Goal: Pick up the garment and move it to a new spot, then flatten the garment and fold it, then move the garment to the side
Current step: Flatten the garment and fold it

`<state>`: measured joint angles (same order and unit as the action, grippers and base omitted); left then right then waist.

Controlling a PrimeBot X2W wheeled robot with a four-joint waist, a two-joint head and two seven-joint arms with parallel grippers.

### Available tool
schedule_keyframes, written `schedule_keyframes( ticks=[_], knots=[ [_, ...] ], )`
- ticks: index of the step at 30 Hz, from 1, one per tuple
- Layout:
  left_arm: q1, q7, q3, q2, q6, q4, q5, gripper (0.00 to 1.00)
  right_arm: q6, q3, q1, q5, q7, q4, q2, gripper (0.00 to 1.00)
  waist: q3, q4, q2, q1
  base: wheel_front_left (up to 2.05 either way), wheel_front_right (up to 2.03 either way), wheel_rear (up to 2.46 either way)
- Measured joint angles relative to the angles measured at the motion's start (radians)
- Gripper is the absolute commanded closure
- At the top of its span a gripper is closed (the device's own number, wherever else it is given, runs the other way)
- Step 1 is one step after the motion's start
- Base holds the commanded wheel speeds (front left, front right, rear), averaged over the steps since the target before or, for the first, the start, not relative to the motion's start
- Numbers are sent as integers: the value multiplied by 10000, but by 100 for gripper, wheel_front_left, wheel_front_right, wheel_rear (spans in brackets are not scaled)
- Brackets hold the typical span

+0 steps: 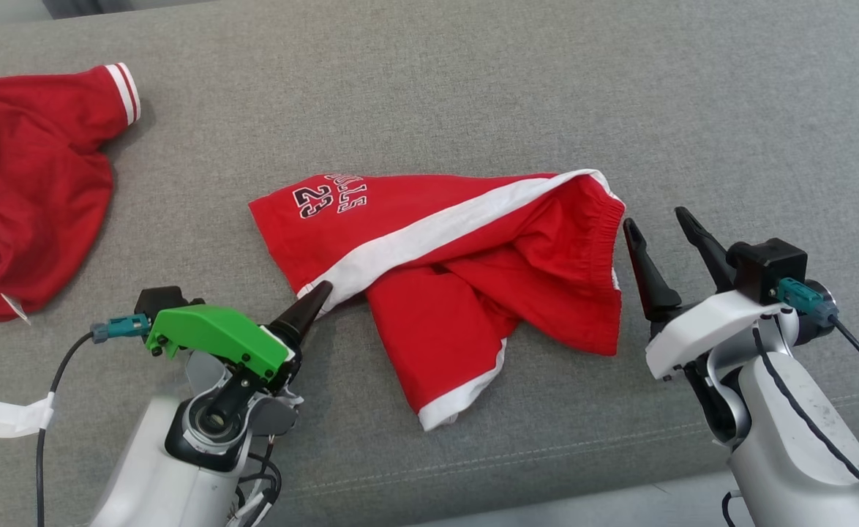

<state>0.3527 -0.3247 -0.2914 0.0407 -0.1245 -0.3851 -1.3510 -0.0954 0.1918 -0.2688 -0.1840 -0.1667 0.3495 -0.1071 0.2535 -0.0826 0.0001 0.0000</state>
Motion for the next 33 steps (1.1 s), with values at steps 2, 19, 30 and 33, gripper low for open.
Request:
schedule_keyframes(
  ticks=[2, 19, 30, 33],
  knots=[
    [58, 0, 6, -2, 0, -84, 2, 0, -2, 6, -53, -2, -2, 102, 8, 0, -3, -9, 0, 0, 0, 0, 0],
    [377, -17, -675, -38, -2, -341, -178, 100, -100, -52, -819, -295, 107, 1388, -169, 0, 49, 176, 0, 0, 0, 0, 0],
    [577, 10, -765, -40, -2, -441, -399, 100, -188, 82, -1336, -1064, 134, 1967, 132, 0, 82, 516, 0, 0, 0, 0, 0],
    [590, 15, -771, -40, -2, -460, -458, 100, -190, 186, -1368, -1066, 132, 2105, 123, 0, 93, 529, 0, 0, 0, 0, 0]
  ],
)
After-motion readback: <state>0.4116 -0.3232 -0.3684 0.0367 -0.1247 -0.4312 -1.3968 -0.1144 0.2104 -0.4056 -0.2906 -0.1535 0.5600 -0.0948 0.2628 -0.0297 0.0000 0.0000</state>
